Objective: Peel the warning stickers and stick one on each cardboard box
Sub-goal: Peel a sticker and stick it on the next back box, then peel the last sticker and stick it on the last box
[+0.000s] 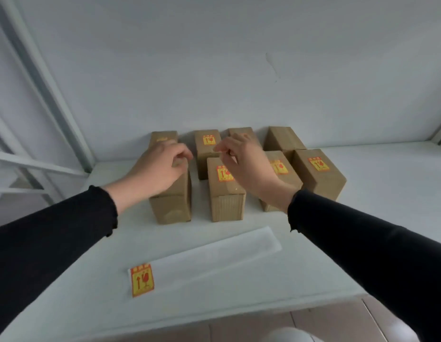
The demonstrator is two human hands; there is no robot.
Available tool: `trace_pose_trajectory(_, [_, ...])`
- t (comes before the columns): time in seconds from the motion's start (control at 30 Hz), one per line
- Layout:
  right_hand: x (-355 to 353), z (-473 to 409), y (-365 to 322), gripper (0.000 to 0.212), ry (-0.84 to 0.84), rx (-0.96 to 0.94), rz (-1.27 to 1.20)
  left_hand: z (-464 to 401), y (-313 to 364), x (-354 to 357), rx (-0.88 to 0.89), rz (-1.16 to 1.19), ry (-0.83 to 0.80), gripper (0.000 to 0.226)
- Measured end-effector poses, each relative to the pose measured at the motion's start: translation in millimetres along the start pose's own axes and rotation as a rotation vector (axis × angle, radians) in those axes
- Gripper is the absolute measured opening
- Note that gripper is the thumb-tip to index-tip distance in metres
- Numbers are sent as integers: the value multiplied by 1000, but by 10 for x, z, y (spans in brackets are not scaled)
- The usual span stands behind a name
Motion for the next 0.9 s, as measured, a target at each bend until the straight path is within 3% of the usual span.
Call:
trace_pose_trajectory(0.17, [313, 612, -734, 21, -128, -65, -91, 981, -336, -83, -156, 0, -60, 13])
trace_pose_trajectory(0.4, [921, 1162, -1303, 19, -390, 37, -229, 1852, -841, 190, -512, -55, -268, 33])
trace_pose_trajectory(0.63, [1134, 1421, -1359, 20, -467, 80, -171, 1919, -826, 404, -511, -32, -168, 12])
trace_pose_trajectory(0.73, [1151, 1449, -1354, 21, -450, 72, -157, 1926, -820, 443, -554, 116, -69, 7])
trace_pose_trajectory(0.9, [1088, 1439, -1352, 21, -380, 121, -193, 1906, -791, 373, -695, 680, 76, 9])
Point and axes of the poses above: each hand's wrist, its own z-axis away from the middle knuckle, its own x-axis out of the palm, y = z × x, the point moved 2 cm from there along -z, towards the middle knuckle, and after that the axes turned 13 degrees about z, right-handed, at the moved point
